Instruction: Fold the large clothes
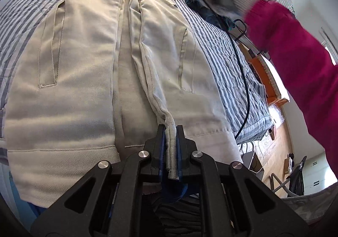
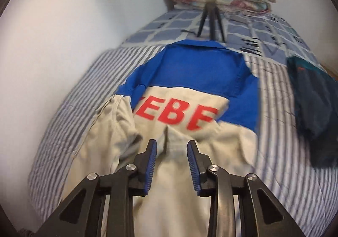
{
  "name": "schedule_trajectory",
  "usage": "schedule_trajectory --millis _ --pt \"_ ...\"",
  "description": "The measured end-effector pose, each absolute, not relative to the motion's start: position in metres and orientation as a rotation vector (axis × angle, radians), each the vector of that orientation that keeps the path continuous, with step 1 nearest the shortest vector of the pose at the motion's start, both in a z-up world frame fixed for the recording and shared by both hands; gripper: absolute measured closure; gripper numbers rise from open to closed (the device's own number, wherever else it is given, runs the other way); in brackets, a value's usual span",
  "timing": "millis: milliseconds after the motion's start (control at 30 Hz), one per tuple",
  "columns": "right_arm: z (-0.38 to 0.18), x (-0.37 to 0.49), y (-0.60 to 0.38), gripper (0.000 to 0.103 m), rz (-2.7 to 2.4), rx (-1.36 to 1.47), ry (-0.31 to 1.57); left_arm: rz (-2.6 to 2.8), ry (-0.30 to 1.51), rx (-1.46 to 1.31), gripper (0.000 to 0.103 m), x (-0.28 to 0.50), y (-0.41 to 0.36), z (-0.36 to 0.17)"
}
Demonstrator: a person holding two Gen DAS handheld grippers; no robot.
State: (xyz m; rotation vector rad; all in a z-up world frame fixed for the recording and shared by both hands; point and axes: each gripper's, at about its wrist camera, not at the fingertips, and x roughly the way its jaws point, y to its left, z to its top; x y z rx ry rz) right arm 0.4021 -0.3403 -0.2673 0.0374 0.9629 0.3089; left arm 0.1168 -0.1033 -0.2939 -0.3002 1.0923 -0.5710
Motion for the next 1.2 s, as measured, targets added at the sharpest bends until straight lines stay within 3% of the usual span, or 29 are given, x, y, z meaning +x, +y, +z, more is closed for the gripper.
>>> schedule_trajectory --millis 200,400,533,700,800,1000,1200 --pt "-0.278 0.277 -0.365 0.071 0.383 0.040 0.999 -0.555 1.072 -0.303 0.096 0.109 -0.100 -0.286" --pt "-0.340 0.175 -0.342 0.073 0.464 0.001 1.070 -0.504 1.101 -0.276 0.096 0.105 -0.103 -0.294" --pt "-0.362 0.145 -0.346 0.075 0.416 0.015 1.064 -0.490 1.112 -0.281 0.096 0.099 -0.097 -0.296" --pt "-0.325 0.120 -0.354 0.073 0.390 0.068 0.976 -0.498 0.995 -0.284 0.095 0.074 -0.076 -0.243" --pt "-0.309 0.094 -0.357 0.070 0.389 0.093 0.892 -0.423 0.890 -0.248 0.087 0.063 -0.043 -0.219" --pt "-0.317 0.058 -0.348 0.069 0.390 0.105 0.907 -0.300 0.931 -0.388 0.086 0.091 0.024 -0.235" --pt "-0.338 0.049 -0.327 0.069 0.432 0.048 0.976 -0.334 0.971 -0.389 0.086 0.110 0.025 -0.264"
